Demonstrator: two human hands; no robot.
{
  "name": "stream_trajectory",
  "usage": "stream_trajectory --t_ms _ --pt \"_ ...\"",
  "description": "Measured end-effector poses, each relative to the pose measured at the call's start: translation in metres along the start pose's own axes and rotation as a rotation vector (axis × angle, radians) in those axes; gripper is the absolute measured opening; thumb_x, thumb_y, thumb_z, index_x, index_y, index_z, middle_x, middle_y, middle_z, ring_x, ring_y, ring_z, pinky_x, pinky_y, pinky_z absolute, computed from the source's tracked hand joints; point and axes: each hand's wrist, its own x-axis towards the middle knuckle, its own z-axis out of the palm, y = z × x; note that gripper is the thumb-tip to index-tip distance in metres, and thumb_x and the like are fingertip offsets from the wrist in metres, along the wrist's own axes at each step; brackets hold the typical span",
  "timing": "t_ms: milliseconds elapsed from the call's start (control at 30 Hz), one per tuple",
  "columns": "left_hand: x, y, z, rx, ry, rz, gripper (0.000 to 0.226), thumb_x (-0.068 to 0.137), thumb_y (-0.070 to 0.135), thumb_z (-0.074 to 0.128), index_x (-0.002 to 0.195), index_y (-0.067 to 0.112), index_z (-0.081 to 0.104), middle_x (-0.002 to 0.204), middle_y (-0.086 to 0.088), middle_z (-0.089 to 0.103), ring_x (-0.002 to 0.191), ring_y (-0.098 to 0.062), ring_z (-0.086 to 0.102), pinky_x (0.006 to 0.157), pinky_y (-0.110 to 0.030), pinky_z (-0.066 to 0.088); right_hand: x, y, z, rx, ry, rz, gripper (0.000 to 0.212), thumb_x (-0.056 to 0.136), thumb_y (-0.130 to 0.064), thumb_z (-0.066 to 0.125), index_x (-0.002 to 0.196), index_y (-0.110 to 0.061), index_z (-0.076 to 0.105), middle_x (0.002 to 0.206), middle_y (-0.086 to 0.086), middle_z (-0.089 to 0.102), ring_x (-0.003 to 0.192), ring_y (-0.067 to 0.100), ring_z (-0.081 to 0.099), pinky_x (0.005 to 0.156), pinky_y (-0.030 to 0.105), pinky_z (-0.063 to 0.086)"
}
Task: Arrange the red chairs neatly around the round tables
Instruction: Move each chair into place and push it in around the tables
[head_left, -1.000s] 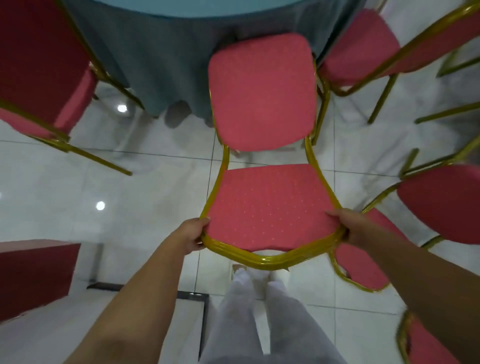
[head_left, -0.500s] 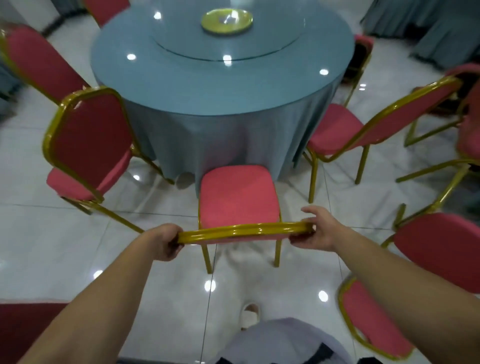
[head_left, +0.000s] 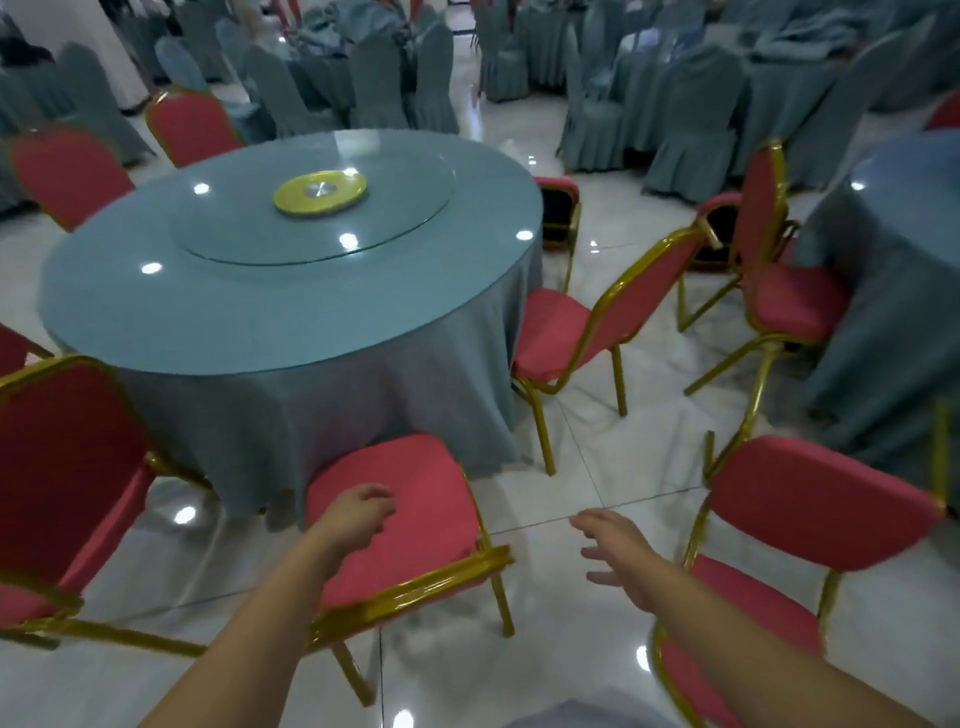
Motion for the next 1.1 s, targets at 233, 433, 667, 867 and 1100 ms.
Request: stream_trajectory --t_ms 233,433,667,867,1100 --pt "0.015 0.127 0.171 0.137 -0.358 0.185 0.023 0.093 0.022 0.061 0.115 0.028 0.065 0.113 0.000 0.064 0.100 -0.015 0.060 0.078 -0.026 0.046 0.018 0.004 -0.109 0.314 0.210 -0.067 0.011 0.094 -0.027 0.066 0.105 -0.024 0.066 0.115 -0.002 0.064 0.103 0.020 0.062 0.075 0.039 0.055" --pt "0.024 0.201 0.299 0.151 -0.383 0.156 0.029 0.093 0.021 0.062 0.122 0.026 0.062 0.123 -0.002 0.059 0.111 -0.018 0.055 0.095 -0.034 0.044 0.047 -0.011 -0.225 0.436 0.347 -0.080 0.013 0.093 -0.020 0.067 0.106 -0.018 0.067 0.111 0.006 0.065 0.103 0.027 0.062 0.077 0.040 0.051" --pt "0.065 0.299 0.360 0.101 -0.367 0.213 0.027 0.094 0.020 0.061 0.119 0.028 0.064 0.120 0.002 0.063 0.112 -0.015 0.056 0.100 -0.037 0.047 0.102 -0.066 -0.314 0.434 0.341 -0.163 0.012 0.094 -0.022 0.064 0.106 -0.021 0.069 0.113 0.004 0.067 0.104 0.023 0.065 0.080 0.041 0.056" --pt "0.130 0.397 0.365 0.070 -0.303 0.358 0.023 0.092 0.025 0.065 0.110 0.040 0.067 0.118 0.012 0.062 0.110 -0.009 0.057 0.095 -0.035 0.050 0.171 -0.156 -0.352 0.429 0.298 -0.215 0.013 0.095 -0.022 0.065 0.107 -0.023 0.070 0.113 0.003 0.069 0.103 0.022 0.067 0.080 0.039 0.056" --pt "0.262 0.557 0.367 0.047 -0.235 0.653 0.023 0.091 0.022 0.064 0.107 0.038 0.069 0.105 0.015 0.069 0.089 -0.001 0.067 0.069 -0.013 0.052 0.273 -0.299 -0.403 0.348 0.347 -0.300 0.016 0.095 -0.020 0.064 0.109 -0.017 0.070 0.114 0.007 0.068 0.104 0.025 0.067 0.092 0.046 0.054"
